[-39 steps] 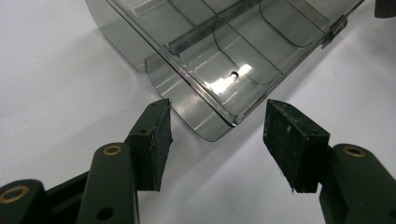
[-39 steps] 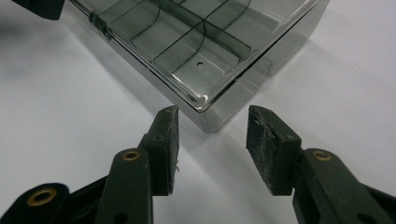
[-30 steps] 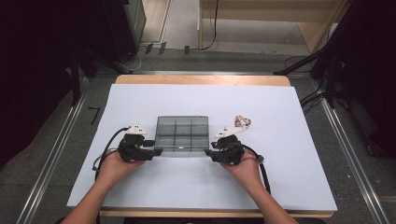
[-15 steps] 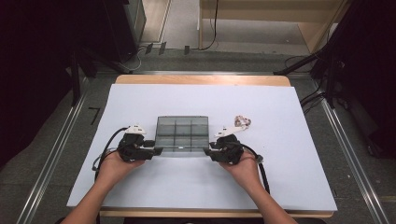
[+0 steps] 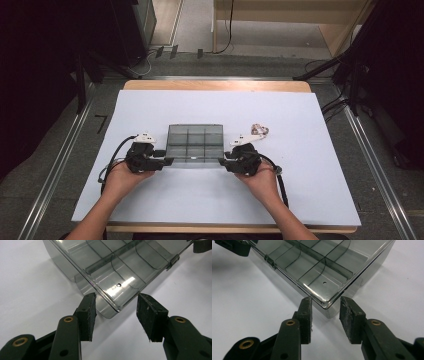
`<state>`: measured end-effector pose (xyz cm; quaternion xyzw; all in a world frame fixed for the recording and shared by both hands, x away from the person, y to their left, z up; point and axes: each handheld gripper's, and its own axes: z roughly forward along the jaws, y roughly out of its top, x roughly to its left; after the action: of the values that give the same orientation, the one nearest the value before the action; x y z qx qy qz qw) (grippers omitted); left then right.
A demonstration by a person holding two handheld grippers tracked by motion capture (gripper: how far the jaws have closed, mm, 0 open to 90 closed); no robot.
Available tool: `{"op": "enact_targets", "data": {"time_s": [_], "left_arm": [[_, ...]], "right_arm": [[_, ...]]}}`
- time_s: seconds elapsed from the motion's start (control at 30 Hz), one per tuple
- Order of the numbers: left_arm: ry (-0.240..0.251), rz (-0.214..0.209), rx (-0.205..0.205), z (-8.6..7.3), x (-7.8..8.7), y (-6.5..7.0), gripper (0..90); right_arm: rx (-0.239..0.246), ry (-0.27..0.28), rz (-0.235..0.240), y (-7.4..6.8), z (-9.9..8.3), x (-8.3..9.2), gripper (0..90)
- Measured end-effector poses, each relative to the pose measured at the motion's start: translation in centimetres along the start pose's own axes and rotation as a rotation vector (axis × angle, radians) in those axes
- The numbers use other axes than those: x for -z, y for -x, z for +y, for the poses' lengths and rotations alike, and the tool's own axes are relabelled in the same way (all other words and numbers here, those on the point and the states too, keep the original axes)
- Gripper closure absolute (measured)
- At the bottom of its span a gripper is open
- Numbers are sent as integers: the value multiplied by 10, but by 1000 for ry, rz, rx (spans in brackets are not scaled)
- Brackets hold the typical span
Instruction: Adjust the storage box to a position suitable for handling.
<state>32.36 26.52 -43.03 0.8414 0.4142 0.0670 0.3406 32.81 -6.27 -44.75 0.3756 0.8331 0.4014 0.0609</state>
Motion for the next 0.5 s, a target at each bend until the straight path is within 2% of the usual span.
{"op": "enact_targets", "data": {"time_s": [0.5], "left_arm": [[18, -2, -3, 2, 4, 0, 509]], "right_arm": [[14, 20, -3, -3, 3, 3, 648]]}}
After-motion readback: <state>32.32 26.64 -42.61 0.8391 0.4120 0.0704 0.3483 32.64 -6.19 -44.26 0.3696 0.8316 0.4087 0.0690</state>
